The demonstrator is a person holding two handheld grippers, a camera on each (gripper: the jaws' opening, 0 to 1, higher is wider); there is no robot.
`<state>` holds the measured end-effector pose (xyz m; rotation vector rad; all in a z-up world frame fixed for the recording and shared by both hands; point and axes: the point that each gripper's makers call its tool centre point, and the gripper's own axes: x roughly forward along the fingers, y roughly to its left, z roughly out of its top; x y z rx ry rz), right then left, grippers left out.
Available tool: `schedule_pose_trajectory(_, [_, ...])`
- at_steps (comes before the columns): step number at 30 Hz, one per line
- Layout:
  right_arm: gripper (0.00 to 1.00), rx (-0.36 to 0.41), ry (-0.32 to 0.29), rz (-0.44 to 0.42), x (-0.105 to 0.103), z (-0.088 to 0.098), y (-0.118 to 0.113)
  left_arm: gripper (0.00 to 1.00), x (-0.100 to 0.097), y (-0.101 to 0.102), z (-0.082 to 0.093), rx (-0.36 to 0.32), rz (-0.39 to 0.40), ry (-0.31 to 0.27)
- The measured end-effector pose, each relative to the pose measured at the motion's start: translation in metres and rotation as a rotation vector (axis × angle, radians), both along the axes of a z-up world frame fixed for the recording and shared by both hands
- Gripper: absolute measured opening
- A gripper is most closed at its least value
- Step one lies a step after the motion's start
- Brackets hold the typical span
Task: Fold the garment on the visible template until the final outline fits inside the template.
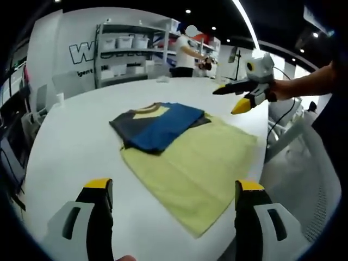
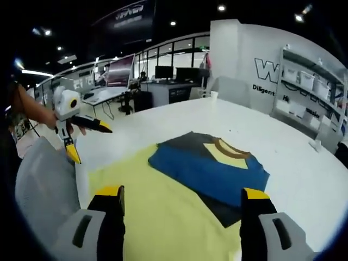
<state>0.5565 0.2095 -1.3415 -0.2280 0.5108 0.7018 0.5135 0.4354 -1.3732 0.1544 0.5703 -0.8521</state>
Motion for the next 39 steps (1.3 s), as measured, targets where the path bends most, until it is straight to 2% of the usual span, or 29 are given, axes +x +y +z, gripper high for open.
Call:
schedule_pose_trajectory(7, [0.86,-0.008,0.012,-0.020,-0.016,-0.012,-0.015,0.91,-0.004,-0.001,-0.011,0.012,-0.001,0.013])
schedule_pose_trajectory(12, [0.85,-0.011,0.031,-0.028,-0.027,-0.023,-0.021,0.91,-0.008,-0.004,-0.010,0.029,-0.022,-0.007])
schedule_pose_trajectory(17, [0.85,-0.017,0.043,-0.048,-0.039,-0.030,-0.030,0.90,-0.013,-0.007,-0.013,0.031,-0.039,-0.002])
schedule_pose_trajectory(21, [0.80,-0.042,0.052,-0.048,-0.053,-0.039,-0.041,0.88,-0.019,-0.008,-0.019,0.055,-0.072,-0.003])
schedule_pose_trajectory(28, [0.75,-0.054,0.087,-0.088,-0.071,-0.051,-0.060,0.81,-0.030,-0.010,-0.025,0.075,-0.112,-0.004])
schedule_pose_trajectory(33, [0.71,-0.056,0.106,-0.104,-0.081,-0.057,-0.070,0.71,-0.033,-0.008,-0.029,0.078,-0.111,0.009])
schedule_pose_trajectory(39, [0.68,-0.076,0.140,-0.091,-0.096,-0.069,-0.076,0.69,-0.038,-0.005,-0.036,0.087,-0.096,0.026])
